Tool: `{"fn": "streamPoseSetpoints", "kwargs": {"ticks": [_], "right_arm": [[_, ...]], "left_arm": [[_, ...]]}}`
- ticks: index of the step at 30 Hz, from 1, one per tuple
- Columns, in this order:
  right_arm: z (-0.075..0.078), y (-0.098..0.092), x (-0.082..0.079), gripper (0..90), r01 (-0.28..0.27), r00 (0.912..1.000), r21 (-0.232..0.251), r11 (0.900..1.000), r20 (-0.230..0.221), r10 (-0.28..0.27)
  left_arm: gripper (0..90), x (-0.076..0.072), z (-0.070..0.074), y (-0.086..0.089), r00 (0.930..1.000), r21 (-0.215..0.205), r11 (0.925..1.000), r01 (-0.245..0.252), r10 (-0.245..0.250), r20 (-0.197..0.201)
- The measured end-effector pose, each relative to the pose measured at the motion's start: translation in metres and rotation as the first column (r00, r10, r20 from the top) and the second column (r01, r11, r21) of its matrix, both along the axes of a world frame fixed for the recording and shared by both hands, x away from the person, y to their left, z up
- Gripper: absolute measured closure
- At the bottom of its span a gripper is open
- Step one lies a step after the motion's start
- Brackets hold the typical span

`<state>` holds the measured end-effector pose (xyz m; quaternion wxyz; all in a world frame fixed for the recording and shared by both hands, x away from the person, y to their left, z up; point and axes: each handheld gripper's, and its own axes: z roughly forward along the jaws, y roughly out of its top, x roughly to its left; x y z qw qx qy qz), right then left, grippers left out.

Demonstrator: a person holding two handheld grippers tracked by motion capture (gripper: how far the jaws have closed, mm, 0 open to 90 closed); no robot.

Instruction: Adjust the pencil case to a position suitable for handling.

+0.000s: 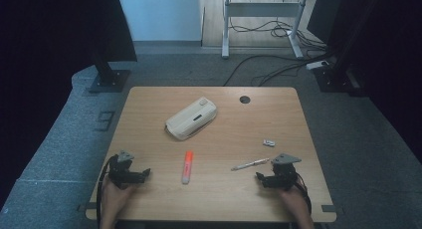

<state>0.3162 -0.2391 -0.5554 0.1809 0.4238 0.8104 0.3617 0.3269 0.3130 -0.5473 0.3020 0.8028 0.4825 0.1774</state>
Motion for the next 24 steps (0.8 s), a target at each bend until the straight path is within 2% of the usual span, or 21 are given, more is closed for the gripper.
{"fn": "streamPoseSetpoints", "kwargs": {"ticks": [13,20,21,24], "right_arm": [[0.0000,0.0000,0.0000,12.3,0.000,1.0000,0.000,1.000,0.000,0.000],[0.0000,0.0000,0.0000,12.4,0.000,1.0000,0.000,1.000,0.000,0.000],[0.0000,0.0000,0.0000,12.4,0.000,1.0000,0.000,1.000,0.000,0.000],[0.0000,0.0000,0.0000,12.4,0.000,1.0000,0.000,1.000,0.000,0.000]], "left_arm": [[0.0,0.0010,-0.0001,-0.0030,1.0000,-0.001,1.0000,-0.006,0.006,0.002],[0.0,-0.0007,0.0000,-0.0070,0.9984,-0.002,0.9984,0.057,-0.057,0.001],[0.0,-0.0004,0.0007,-0.0080,0.9968,-0.009,0.9968,0.080,-0.080,-0.007],[0.0,-0.0001,0.0021,-0.0097,0.9951,-0.021,0.9950,0.097,-0.098,-0.014]]}}
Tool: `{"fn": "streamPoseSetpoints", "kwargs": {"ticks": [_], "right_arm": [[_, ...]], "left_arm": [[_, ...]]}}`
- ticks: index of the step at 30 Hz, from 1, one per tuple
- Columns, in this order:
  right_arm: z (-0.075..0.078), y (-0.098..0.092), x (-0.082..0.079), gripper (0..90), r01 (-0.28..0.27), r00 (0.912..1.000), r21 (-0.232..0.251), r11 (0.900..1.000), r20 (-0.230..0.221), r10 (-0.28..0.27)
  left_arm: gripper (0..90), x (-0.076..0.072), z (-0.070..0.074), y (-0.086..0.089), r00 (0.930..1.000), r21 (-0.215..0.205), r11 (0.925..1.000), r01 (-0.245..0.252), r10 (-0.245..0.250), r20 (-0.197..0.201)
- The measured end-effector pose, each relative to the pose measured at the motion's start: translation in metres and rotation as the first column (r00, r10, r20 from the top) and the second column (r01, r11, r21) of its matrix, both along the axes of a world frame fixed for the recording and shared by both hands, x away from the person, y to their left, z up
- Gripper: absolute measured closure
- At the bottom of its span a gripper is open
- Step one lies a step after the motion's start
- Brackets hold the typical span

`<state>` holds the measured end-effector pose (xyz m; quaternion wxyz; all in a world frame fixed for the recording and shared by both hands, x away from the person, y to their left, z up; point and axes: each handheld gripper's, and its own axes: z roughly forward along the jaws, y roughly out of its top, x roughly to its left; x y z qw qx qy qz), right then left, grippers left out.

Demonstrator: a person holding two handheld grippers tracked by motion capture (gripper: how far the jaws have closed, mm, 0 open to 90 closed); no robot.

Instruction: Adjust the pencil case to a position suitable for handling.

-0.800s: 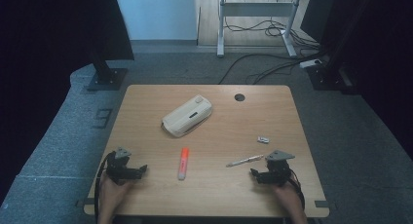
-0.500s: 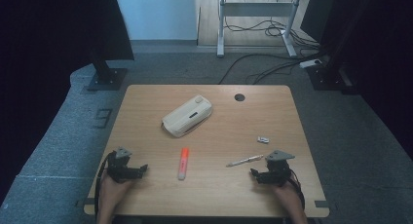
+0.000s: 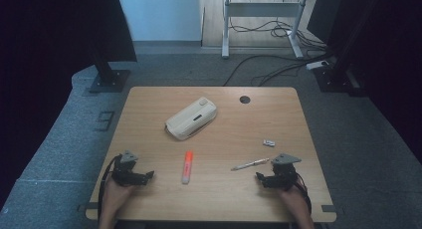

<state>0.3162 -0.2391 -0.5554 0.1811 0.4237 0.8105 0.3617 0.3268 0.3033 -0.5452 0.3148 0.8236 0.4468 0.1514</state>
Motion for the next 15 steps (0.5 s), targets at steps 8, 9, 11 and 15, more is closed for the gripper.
{"fn": "streamPoseSetpoints", "kwargs": {"ticks": [8,9,11,15], "right_arm": [[0.000,0.000,0.000,12.4,0.000,1.0000,0.000,1.000,0.000,0.000],[0.000,0.000,0.000,12.4,0.000,1.0000,0.000,1.000,0.000,0.000],[0.000,0.000,0.000,12.4,0.000,1.0000,0.000,1.000,0.000,0.000],[0.000,0.000,0.000,12.4,0.000,1.0000,0.000,1.000,0.000,0.000]], "left_arm": [[0.0,0.004,0.012,-0.007,0.9999,-0.035,0.9993,0.013,-0.013,0.009],[0.0,0.005,0.014,-0.008,0.9997,-0.038,0.9991,0.019,-0.018,0.013],[0.0,0.006,0.017,-0.011,0.9993,-0.041,0.9988,0.028,-0.027,0.026],[0.0,0.011,0.026,-0.018,0.9977,-0.051,0.9973,0.053,-0.051,0.044]]}}
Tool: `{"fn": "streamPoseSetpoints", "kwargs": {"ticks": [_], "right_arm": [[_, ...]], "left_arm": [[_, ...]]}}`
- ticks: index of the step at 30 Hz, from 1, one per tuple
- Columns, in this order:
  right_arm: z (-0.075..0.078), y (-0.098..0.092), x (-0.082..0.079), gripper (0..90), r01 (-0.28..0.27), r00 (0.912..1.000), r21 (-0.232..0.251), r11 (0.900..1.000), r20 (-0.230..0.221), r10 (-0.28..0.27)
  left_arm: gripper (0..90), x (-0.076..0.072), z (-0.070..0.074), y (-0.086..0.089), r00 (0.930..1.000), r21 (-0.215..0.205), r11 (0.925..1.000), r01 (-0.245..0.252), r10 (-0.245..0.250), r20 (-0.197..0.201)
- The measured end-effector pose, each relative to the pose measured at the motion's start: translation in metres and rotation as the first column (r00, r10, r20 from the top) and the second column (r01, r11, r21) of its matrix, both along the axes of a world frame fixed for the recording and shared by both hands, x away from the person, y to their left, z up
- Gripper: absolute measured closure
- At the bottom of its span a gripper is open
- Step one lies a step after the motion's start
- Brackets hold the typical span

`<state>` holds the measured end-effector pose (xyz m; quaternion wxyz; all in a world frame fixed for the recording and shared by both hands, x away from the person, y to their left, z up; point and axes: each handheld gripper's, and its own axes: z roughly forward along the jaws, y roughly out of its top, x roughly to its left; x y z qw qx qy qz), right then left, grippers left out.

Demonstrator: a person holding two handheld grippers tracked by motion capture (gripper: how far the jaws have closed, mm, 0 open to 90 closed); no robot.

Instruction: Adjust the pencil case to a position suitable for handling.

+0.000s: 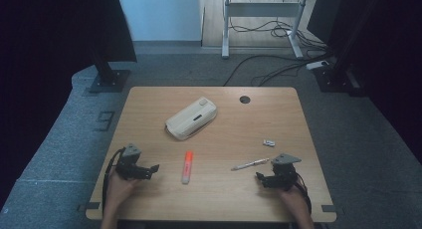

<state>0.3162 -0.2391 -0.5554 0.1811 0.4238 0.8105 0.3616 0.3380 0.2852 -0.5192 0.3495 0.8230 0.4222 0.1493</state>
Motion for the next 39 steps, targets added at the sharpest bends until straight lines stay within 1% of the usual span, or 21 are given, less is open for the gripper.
{"fn": "streamPoseSetpoints", "kwargs": {"ticks": [2,5,6,7,9,11,13,14,17,18,20,22,24,28,30,32,34,36,38,39], "right_arm": [[0.000,0.000,0.000,12.4,0.000,1.0000,0.000,1.000,0.000,0.000],[0.000,0.000,0.000,12.4,0.000,1.0000,0.000,1.000,0.000,0.000],[0.000,0.000,0.000,12.4,0.000,1.0000,0.000,1.000,0.000,0.000],[0.000,0.000,0.000,12.4,0.000,1.0000,0.000,1.000,0.000,0.000],[0.000,0.000,0.000,12.4,0.000,1.0000,0.000,1.000,0.000,0.000],[0.000,0.000,0.000,12.4,0.000,1.0000,0.000,1.000,0.000,0.000],[0.000,0.000,0.000,12.4,0.000,1.0000,0.000,1.000,0.000,0.000],[0.000,0.000,0.000,12.4,0.000,1.0000,0.000,1.000,0.000,0.000],[0.000,0.000,0.000,12.4,0.000,1.0000,0.000,1.000,0.000,0.000],[0.000,0.000,0.000,12.4,0.000,1.0000,0.000,1.000,0.000,0.000],[0.000,0.000,0.000,12.4,0.000,1.0000,0.000,1.000,0.000,0.000],[0.000,0.000,0.000,12.4,0.000,1.0000,0.000,1.000,0.000,0.000],[0.000,0.000,0.000,12.4,0.000,1.0000,0.000,1.000,0.000,0.000],[0.000,0.000,0.000,12.4,0.000,1.0000,0.000,1.000,-0.001,0.000],[0.000,0.000,0.000,12.4,0.000,1.0000,0.000,1.000,-0.001,0.000],[0.000,0.000,0.000,12.4,0.000,1.0000,0.000,1.000,0.000,0.000],[0.000,0.000,0.000,12.4,0.000,1.0000,0.000,1.000,0.000,0.000],[0.000,0.000,0.000,12.3,0.000,1.0000,0.000,1.000,-0.001,0.000],[0.000,0.000,0.000,12.4,0.000,1.0000,0.000,1.000,0.000,0.000],[0.000,0.000,0.000,12.4,0.000,1.0000,0.000,1.000,-0.001,0.000]], "left_arm": [[0.0,0.003,0.004,-0.004,1.0000,0.004,1.0000,0.008,-0.008,-0.002],[0.0,0.008,0.008,-0.010,0.9997,-0.009,0.9997,0.021,-0.021,-0.015],[0.0,0.011,0.011,-0.014,0.9992,-0.007,0.9994,0.033,-0.033,-0.020],[0.0,0.011,0.011,-0.014,0.9992,-0.007,0.9994,0.033,-0.033,-0.020],[0.1,0.014,0.014,-0.017,0.9991,-0.012,0.9991,0.041,-0.041,-0.013],[0.0,0.017,0.017,-0.020,0.9988,-0.008,0.9988,0.048,-0.048,-0.012],[0.0,0.021,0.023,-0.025,0.9983,-0.003,0.9983,0.059,-0.059,0.001],[0.0,0.021,0.023,-0.025,0.9983,-0.003,0.9983,0.059,-0.059,0.001],[0.0,0.026,0.029,-0.029,0.9975,0.003,0.9976,0.070,-0.070,0.011],[0.0,0.028,0.031,-0.030,0.9973,-0.006,0.9973,0.073,-0.073,0.009],[0.0,0.033,0.035,-0.032,0.9969,-0.034,0.9964,0.078,-0.078,-0.007],[0.0,0.037,0.040,-0.035,0.9963,-0.056,0.9948,0.085,-0.085,-0.011],[0.0,0.041,0.044,-0.038,0.9959,-0.066,0.9939,0.088,-0.089,-0.016],[0.0,0.049,0.050,-0.045,0.9944,-0.065,0.9926,0.102,-0.104,-0.020],[0.0,0.055,0.055,-0.050,0.9928,-0.063,0.9912,0.117,-0.118,-0.020],[0.0,0.057,0.057,-0.052,0.9922,-0.065,0.9907,0.120,-0.122,-0.026],[0.0,0.061,0.061,-0.055,0.9906,-0.072,0.9889,0.129,-0.132,-0.034],[0.0,0.064,0.063,-0.056,0.9898,-0.092,0.9864,0.136,-0.139,-0.030],[0.0,0.067,0.065,-0.058,0.9896,-0.084,0.9868,0.138,-0.141,-0.027],[0.0,0.068,0.067,-0.059,0.9896,-0.073,0.9875,0.140,-0.142,-0.024]]}}
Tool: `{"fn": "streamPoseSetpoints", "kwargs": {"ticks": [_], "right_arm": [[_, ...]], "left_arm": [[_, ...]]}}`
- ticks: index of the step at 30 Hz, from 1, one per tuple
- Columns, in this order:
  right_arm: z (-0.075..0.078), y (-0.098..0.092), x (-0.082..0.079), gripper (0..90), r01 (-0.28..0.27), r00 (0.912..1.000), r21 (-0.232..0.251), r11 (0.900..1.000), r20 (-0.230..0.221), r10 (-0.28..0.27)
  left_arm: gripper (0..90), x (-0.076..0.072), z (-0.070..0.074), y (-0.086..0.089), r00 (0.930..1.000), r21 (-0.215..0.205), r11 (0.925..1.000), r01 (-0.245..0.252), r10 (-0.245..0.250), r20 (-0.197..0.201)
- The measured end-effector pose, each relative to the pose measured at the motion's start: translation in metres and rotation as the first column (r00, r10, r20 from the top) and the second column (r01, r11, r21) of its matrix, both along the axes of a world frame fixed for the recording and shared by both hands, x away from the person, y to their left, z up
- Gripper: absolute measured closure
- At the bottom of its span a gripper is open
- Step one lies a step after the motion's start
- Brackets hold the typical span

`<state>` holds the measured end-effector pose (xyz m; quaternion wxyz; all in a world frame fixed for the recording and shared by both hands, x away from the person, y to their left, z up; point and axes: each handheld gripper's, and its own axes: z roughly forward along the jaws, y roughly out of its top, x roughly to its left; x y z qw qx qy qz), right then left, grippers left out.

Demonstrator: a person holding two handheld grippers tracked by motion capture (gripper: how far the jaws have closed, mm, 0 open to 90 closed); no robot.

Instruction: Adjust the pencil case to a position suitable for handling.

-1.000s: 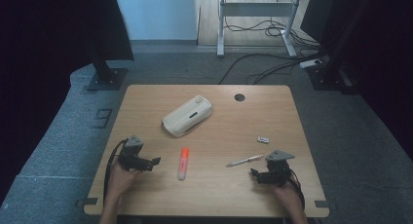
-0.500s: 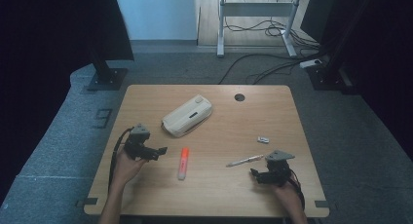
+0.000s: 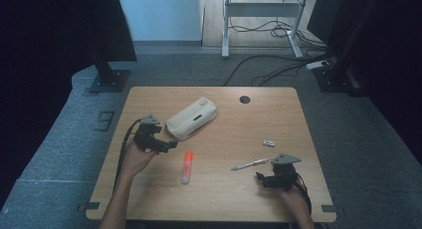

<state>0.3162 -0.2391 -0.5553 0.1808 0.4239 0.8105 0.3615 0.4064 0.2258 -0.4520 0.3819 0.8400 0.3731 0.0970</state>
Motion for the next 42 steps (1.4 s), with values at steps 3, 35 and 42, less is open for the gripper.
{"fn": "streamPoseSetpoints", "kwargs": {"ticks": [3,35,42], "right_arm": [[0.000,0.000,0.000,12.4,0.000,1.0000,0.000,1.000,0.000,0.000],[0.000,0.000,0.000,12.4,-0.001,1.0000,0.000,1.000,0.002,0.001],[0.000,0.000,0.000,12.4,-0.002,1.0000,-0.001,1.000,0.004,0.002]], "left_arm": [[0.0,0.003,0.005,-0.003,0.9999,-0.008,0.9999,0.011,-0.011,0.005],[20.8,0.065,0.009,-0.061,0.9965,0.087,0.9934,0.075,-0.078,0.030],[29.5,0.078,-0.011,-0.064,0.9983,0.102,0.9931,0.058,-0.058,-0.005]]}}
